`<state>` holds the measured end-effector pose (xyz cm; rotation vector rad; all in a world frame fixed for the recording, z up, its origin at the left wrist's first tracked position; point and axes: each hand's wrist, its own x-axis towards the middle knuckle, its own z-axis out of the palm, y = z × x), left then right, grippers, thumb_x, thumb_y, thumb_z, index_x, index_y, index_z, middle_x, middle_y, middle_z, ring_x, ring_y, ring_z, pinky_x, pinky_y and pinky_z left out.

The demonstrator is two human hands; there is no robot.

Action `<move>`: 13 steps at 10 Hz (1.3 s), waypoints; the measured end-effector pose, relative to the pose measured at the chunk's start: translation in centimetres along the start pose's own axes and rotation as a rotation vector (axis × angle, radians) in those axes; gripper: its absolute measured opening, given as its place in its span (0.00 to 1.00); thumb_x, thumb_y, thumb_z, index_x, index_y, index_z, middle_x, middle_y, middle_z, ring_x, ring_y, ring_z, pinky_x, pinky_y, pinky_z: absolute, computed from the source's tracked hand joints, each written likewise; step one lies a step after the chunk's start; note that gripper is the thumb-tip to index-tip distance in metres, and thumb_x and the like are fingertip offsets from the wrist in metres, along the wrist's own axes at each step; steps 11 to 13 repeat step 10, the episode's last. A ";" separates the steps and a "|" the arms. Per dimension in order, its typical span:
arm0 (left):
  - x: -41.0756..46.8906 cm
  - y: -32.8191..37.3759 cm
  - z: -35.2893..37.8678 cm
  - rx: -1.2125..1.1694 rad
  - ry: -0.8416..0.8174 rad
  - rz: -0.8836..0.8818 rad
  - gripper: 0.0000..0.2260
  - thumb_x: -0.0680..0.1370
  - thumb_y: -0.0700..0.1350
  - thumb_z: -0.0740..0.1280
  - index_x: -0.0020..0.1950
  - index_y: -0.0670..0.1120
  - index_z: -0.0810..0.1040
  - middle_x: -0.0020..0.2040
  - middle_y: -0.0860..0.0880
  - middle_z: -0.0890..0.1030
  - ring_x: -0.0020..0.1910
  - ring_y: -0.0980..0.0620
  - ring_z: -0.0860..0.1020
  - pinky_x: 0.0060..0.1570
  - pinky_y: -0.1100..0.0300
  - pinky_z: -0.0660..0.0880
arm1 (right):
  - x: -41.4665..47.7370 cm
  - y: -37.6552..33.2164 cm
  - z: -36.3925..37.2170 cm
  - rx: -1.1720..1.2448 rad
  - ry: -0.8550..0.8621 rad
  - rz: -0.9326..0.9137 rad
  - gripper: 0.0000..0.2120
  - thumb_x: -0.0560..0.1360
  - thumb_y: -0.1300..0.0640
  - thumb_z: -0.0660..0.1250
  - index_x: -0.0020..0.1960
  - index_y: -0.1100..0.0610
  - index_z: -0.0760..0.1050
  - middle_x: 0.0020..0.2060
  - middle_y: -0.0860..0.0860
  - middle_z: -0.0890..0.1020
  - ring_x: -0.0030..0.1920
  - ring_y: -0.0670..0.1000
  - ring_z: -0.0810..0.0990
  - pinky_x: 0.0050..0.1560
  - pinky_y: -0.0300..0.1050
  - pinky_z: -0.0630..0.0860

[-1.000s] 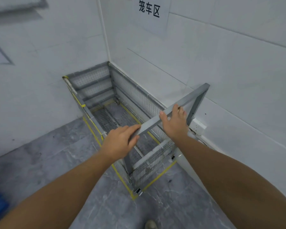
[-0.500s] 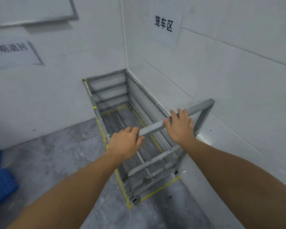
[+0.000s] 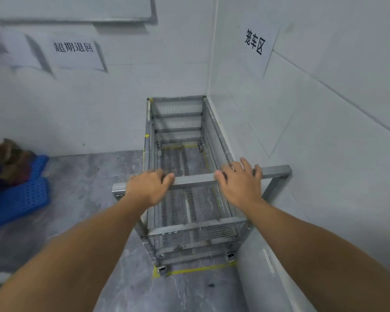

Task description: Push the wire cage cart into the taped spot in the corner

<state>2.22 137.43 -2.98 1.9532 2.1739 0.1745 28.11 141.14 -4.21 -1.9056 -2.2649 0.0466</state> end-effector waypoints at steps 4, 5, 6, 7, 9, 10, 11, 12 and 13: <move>2.4 1.1 2.6 0.122 0.402 -0.070 0.22 0.79 0.62 0.48 0.64 0.55 0.75 0.67 0.51 0.76 0.66 0.46 0.71 0.66 0.43 0.63 | 5.0 3.4 2.6 0.001 0.198 -0.073 0.25 0.78 0.40 0.49 0.62 0.48 0.78 0.72 0.51 0.72 0.74 0.57 0.64 0.67 0.64 0.61; 2.6 1.2 2.7 0.126 0.406 -0.080 0.23 0.79 0.63 0.48 0.67 0.56 0.73 0.70 0.50 0.73 0.69 0.46 0.68 0.66 0.43 0.64 | 5.4 3.4 2.8 0.007 0.212 -0.077 0.26 0.78 0.40 0.49 0.65 0.47 0.76 0.73 0.51 0.70 0.74 0.56 0.64 0.68 0.63 0.60; 2.2 1.3 2.6 0.133 0.342 -0.104 0.26 0.79 0.64 0.46 0.70 0.56 0.70 0.73 0.50 0.70 0.72 0.46 0.64 0.70 0.43 0.59 | 4.9 3.4 2.6 0.011 0.167 -0.062 0.27 0.78 0.39 0.47 0.67 0.46 0.75 0.74 0.50 0.69 0.76 0.55 0.61 0.70 0.62 0.58; 2.2 1.4 2.1 0.132 0.245 -0.121 0.28 0.78 0.66 0.42 0.72 0.57 0.66 0.76 0.50 0.65 0.75 0.47 0.59 0.72 0.41 0.54 | 4.7 3.3 2.0 0.008 0.109 -0.056 0.28 0.78 0.38 0.44 0.67 0.45 0.74 0.75 0.50 0.68 0.76 0.54 0.58 0.70 0.63 0.56; 1.4 1.4 0.5 0.103 0.110 -0.097 0.33 0.76 0.68 0.38 0.78 0.56 0.53 0.80 0.50 0.53 0.78 0.49 0.46 0.74 0.38 0.40 | 4.2 2.8 0.1 0.020 -0.086 -0.057 0.31 0.78 0.34 0.40 0.74 0.44 0.63 0.78 0.51 0.59 0.78 0.54 0.46 0.73 0.67 0.43; 0.4 1.8 -0.1 0.063 0.158 -0.069 0.32 0.78 0.67 0.40 0.78 0.54 0.53 0.80 0.50 0.55 0.78 0.49 0.47 0.74 0.40 0.40 | 3.0 2.1 -0.6 0.097 -0.072 -0.111 0.29 0.79 0.36 0.43 0.75 0.46 0.61 0.78 0.52 0.59 0.79 0.54 0.46 0.75 0.65 0.42; 0.4 1.8 -0.1 0.063 0.158 -0.069 0.32 0.78 0.67 0.40 0.78 0.54 0.53 0.80 0.50 0.55 0.78 0.49 0.47 0.74 0.40 0.40 | 3.0 2.1 -0.6 0.097 -0.072 -0.111 0.29 0.79 0.36 0.43 0.75 0.46 0.61 0.78 0.52 0.59 0.79 0.54 0.46 0.75 0.65 0.42; 0.4 1.8 -0.1 0.063 0.158 -0.069 0.32 0.78 0.67 0.40 0.78 0.54 0.53 0.80 0.50 0.55 0.78 0.49 0.47 0.74 0.40 0.40 | 3.0 2.1 -0.6 0.097 -0.072 -0.111 0.29 0.79 0.36 0.43 0.75 0.46 0.61 0.78 0.52 0.59 0.79 0.54 0.46 0.75 0.65 0.42; 0.4 1.8 -0.1 0.063 0.158 -0.069 0.32 0.78 0.67 0.40 0.78 0.54 0.53 0.80 0.50 0.55 0.78 0.49 0.47 0.74 0.40 0.40 | 3.0 2.1 -0.6 0.097 -0.072 -0.111 0.29 0.79 0.36 0.43 0.75 0.46 0.61 0.78 0.52 0.59 0.79 0.54 0.46 0.75 0.65 0.42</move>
